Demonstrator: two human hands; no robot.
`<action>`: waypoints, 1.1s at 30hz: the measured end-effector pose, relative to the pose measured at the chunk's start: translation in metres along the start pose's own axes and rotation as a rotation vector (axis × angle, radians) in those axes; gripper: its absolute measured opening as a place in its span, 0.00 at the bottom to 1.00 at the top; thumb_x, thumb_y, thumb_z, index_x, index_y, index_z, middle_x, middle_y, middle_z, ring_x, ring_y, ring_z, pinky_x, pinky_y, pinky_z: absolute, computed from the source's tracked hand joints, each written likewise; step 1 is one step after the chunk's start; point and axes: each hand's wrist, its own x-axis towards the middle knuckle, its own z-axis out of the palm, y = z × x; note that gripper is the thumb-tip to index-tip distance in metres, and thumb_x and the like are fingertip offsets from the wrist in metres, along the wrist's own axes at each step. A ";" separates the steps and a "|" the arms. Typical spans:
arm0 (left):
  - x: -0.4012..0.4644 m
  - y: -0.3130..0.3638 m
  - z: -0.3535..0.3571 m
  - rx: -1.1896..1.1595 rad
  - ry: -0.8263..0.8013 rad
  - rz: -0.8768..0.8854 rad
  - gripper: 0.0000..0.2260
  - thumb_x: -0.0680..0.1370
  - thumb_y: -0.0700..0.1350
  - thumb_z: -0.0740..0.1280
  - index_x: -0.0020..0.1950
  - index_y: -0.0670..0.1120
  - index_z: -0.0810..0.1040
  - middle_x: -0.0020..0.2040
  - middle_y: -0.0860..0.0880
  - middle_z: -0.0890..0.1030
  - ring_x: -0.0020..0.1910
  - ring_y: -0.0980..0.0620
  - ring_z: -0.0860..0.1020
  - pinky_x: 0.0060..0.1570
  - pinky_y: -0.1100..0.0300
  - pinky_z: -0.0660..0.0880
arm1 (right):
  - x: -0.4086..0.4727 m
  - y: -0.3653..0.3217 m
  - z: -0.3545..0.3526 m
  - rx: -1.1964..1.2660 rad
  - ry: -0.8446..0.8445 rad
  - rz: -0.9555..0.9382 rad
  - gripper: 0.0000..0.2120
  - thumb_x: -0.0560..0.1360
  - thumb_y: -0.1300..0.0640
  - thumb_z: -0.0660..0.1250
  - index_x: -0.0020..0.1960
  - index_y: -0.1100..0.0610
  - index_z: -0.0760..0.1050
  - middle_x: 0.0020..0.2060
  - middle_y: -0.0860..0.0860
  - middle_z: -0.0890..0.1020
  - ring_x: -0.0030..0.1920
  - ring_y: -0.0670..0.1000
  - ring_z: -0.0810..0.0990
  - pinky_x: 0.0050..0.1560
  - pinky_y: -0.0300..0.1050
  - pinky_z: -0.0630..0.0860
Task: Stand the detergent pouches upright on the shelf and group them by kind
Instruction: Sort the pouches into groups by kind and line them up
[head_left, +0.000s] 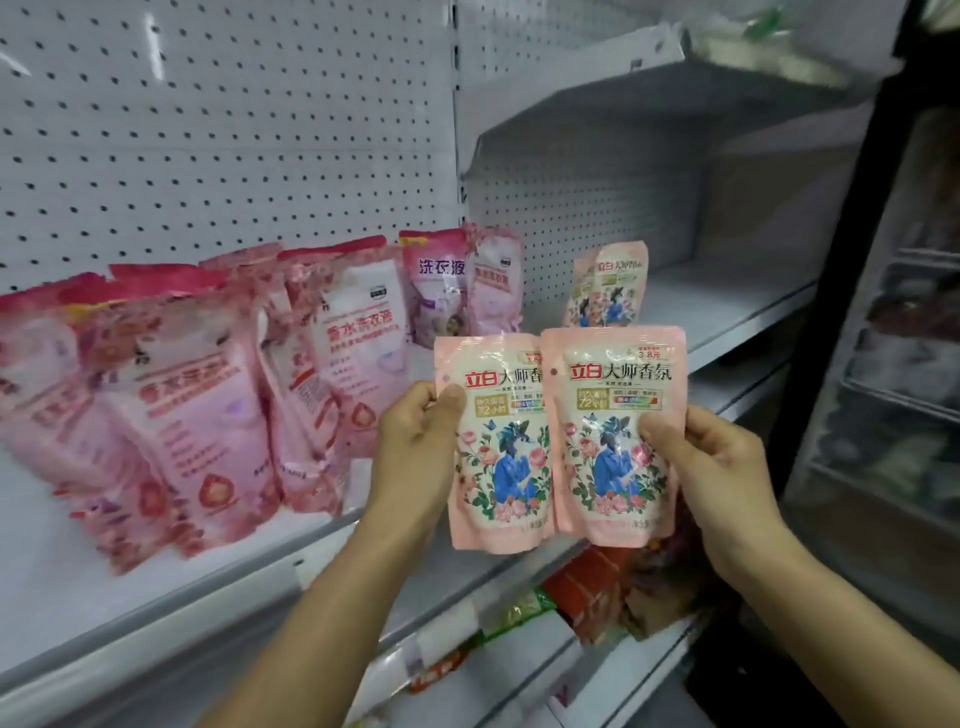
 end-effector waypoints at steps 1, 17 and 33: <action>0.012 -0.002 0.011 -0.010 -0.001 0.001 0.10 0.83 0.45 0.61 0.49 0.40 0.77 0.42 0.48 0.87 0.41 0.50 0.86 0.42 0.53 0.82 | 0.016 0.002 -0.005 -0.002 -0.009 -0.003 0.07 0.78 0.63 0.65 0.45 0.57 0.81 0.35 0.47 0.87 0.34 0.45 0.85 0.31 0.36 0.79; 0.165 -0.041 0.175 -0.261 0.240 -0.101 0.10 0.84 0.44 0.60 0.53 0.38 0.75 0.45 0.43 0.85 0.48 0.43 0.84 0.47 0.47 0.82 | 0.256 0.043 -0.048 0.046 -0.072 0.092 0.07 0.80 0.63 0.61 0.52 0.56 0.78 0.46 0.51 0.85 0.43 0.51 0.85 0.43 0.52 0.82; 0.174 -0.054 0.235 -0.041 0.466 0.020 0.05 0.82 0.41 0.62 0.58 0.45 0.72 0.53 0.49 0.83 0.49 0.54 0.84 0.38 0.63 0.81 | 0.337 0.090 -0.066 0.005 -0.380 0.047 0.16 0.71 0.71 0.70 0.54 0.56 0.76 0.50 0.50 0.85 0.52 0.53 0.84 0.46 0.47 0.81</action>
